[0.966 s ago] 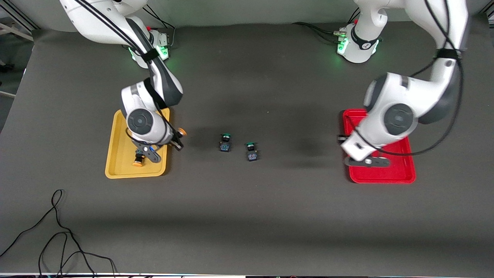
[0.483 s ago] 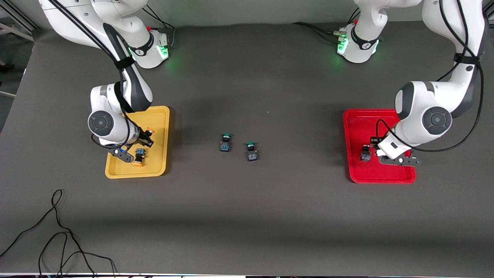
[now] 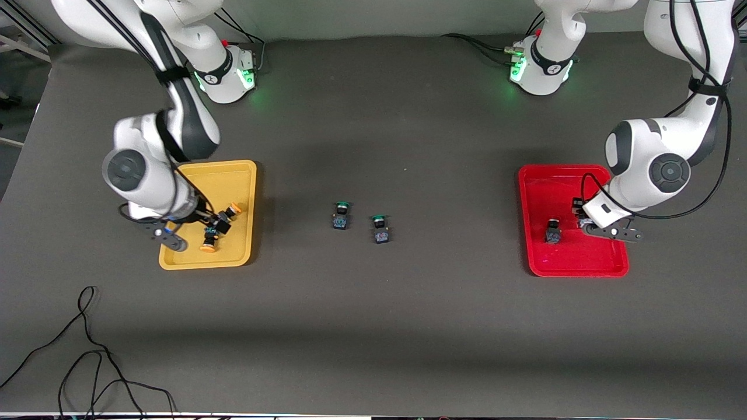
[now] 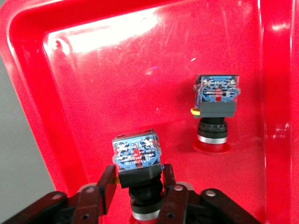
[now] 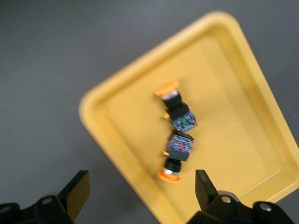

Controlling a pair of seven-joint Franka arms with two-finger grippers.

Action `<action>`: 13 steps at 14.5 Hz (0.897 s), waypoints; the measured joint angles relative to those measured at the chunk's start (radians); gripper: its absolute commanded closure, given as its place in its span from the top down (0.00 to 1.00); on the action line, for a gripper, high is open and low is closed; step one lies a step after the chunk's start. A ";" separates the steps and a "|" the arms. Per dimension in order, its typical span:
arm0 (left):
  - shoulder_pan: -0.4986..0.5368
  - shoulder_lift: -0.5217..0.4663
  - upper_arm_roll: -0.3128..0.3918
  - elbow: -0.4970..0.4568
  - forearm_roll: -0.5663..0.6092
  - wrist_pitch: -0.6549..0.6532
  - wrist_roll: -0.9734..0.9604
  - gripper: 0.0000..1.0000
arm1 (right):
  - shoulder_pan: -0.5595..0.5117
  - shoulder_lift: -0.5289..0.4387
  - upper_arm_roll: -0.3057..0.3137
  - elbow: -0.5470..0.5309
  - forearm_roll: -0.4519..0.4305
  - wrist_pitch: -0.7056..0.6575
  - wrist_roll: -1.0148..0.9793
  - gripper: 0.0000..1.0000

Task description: Place red and yellow buttons in trays

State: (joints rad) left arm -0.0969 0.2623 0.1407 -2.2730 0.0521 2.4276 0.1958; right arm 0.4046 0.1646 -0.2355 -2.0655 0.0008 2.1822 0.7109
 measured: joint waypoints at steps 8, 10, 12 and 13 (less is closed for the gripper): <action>-0.071 -0.002 -0.025 0.189 -0.031 -0.148 -0.052 1.00 | -0.200 -0.210 0.067 0.184 0.102 -0.198 -0.439 1.00; -0.127 0.000 -0.041 0.303 -0.064 -0.274 -0.155 1.00 | -0.259 -0.249 0.117 0.246 0.100 -0.328 -0.484 1.00; -0.156 -0.001 -0.063 0.446 -0.092 -0.472 -0.257 1.00 | -0.298 -0.269 0.169 0.325 0.096 -0.457 -0.512 1.00; -0.157 -0.005 -0.078 0.517 -0.094 -0.568 -0.303 1.00 | -0.306 -0.271 0.179 0.358 0.095 -0.502 -0.521 1.00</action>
State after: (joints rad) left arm -0.2539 0.2568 0.0628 -1.7560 -0.0421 1.8601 -0.1072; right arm 0.0983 -0.1068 -0.0563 -1.7077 0.0953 1.6798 0.1899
